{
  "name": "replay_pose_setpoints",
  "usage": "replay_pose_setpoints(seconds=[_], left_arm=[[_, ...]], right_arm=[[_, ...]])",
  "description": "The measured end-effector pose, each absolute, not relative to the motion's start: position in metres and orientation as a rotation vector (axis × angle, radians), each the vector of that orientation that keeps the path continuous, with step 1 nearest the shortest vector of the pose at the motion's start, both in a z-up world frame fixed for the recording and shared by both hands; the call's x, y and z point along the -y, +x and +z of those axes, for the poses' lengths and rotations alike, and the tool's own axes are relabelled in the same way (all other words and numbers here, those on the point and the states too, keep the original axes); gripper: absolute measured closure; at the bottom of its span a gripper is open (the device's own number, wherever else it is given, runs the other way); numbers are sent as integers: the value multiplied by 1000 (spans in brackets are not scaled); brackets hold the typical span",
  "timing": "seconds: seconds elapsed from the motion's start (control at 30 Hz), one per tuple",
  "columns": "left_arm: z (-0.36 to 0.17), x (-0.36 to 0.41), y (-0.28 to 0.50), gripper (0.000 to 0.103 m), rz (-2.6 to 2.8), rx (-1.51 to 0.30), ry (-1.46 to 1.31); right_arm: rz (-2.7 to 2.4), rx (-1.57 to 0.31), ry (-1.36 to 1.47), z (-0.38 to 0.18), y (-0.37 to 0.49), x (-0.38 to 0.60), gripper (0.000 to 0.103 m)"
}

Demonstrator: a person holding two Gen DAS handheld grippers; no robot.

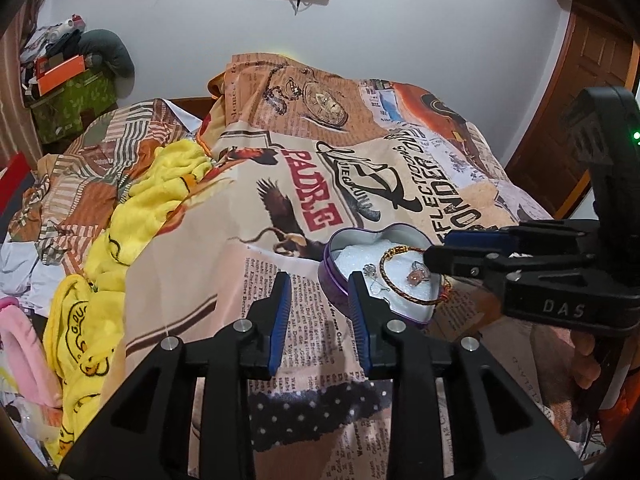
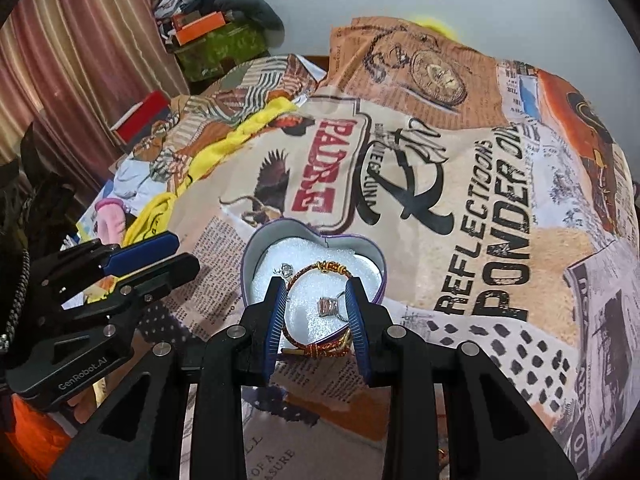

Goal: Organize jewelry
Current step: 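Carry both items to the heart tin and open both tools to drop them, then move both tools back to the remaining jewelry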

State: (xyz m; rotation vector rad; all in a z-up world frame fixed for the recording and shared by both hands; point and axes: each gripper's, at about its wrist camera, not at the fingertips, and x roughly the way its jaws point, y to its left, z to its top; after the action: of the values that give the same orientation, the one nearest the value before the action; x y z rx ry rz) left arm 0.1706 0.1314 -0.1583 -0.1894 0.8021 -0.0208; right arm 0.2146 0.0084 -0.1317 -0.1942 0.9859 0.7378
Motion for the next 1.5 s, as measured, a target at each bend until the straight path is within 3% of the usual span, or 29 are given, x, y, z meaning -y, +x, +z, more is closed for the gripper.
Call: replay_pose_setpoints(seconds=[0.37, 0.5, 0.83, 1.5], left_arm=[[-132, -103, 164, 74, -60, -762, -153], [-123, -85, 162, 68, -84, -747, -133], [-116, -35, 165, 66, -170, -752, -91], [-163, 27, 165, 66, -278, -899, -24]], right_arm=[[660, -857, -202, -96, 194, 32, 75], [614, -810, -205, -85, 187, 57, 75], [517, -759, -145, -70, 177, 119, 70], [525, -941, -120, -133, 159, 156, 69]])
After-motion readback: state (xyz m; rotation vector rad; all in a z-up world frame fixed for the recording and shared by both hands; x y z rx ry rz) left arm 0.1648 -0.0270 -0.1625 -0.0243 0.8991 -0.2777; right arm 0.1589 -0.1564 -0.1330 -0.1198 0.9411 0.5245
